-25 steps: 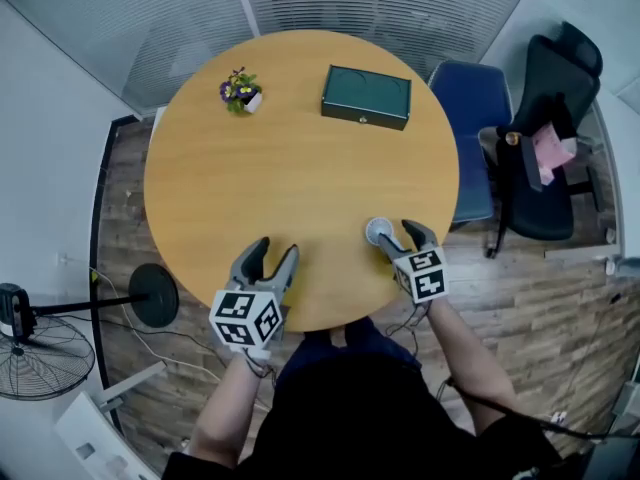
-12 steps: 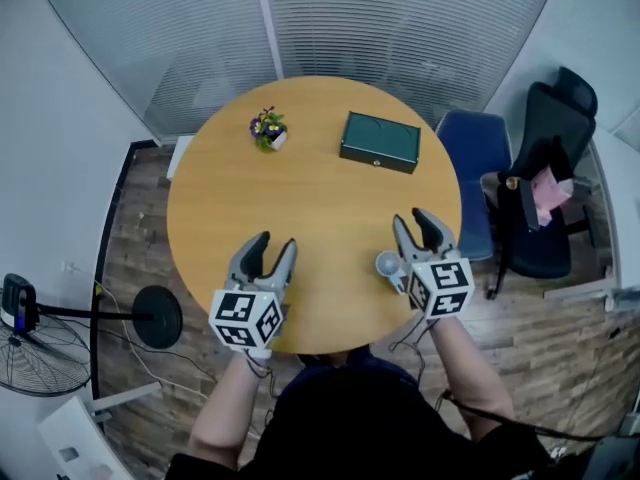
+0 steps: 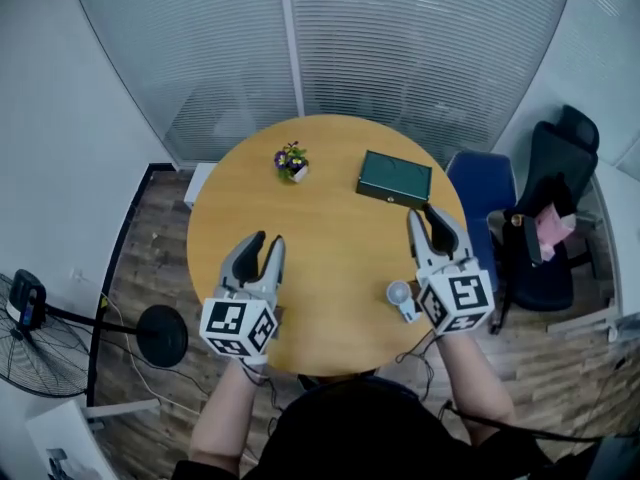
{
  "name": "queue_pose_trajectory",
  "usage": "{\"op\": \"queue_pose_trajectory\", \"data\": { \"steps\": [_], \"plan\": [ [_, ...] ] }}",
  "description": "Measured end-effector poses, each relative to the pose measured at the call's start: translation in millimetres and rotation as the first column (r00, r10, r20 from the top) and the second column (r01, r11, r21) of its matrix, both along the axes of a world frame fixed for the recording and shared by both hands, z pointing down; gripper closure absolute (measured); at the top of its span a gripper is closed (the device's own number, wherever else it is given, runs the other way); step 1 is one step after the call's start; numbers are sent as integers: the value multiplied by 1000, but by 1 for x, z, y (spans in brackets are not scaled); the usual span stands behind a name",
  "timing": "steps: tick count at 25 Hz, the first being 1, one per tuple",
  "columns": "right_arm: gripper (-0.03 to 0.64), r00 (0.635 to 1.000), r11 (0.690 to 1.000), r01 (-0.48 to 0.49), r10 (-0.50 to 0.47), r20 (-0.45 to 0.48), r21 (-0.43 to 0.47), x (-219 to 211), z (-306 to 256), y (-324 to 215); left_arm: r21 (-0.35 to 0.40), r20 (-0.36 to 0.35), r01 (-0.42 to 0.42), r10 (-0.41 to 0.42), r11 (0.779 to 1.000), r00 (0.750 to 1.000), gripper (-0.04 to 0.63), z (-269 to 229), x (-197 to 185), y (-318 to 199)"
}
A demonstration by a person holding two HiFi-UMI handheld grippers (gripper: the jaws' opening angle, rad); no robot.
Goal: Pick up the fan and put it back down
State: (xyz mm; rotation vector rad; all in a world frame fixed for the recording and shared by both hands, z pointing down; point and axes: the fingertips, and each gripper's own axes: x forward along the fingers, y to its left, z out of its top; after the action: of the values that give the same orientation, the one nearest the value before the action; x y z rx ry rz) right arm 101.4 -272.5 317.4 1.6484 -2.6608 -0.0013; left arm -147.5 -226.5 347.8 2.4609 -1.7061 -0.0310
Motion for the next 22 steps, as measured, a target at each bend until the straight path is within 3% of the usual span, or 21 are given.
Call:
{"op": "queue_pose_trajectory", "data": {
  "steps": [6, 11, 14, 22],
  "plan": [
    [573, 998, 993, 36, -41, 46, 110, -17, -55, 16, 93, -63, -58, 64, 994, 996, 570, -51, 5, 7],
    [611, 997, 974, 67, -71, 12, 214, -33, -89, 34, 194, -12, -83, 87, 977, 996, 584, -88, 12, 21],
    [611, 997, 973, 76, -79, 7, 218, -37, -91, 37, 221, -7, -74, 78, 972, 997, 585, -95, 11, 26],
    [611, 997, 983, 69, -73, 17, 173, -39, -80, 30, 195, -69, -62, 77, 979, 995, 584, -89, -3, 23]
  ]
}}
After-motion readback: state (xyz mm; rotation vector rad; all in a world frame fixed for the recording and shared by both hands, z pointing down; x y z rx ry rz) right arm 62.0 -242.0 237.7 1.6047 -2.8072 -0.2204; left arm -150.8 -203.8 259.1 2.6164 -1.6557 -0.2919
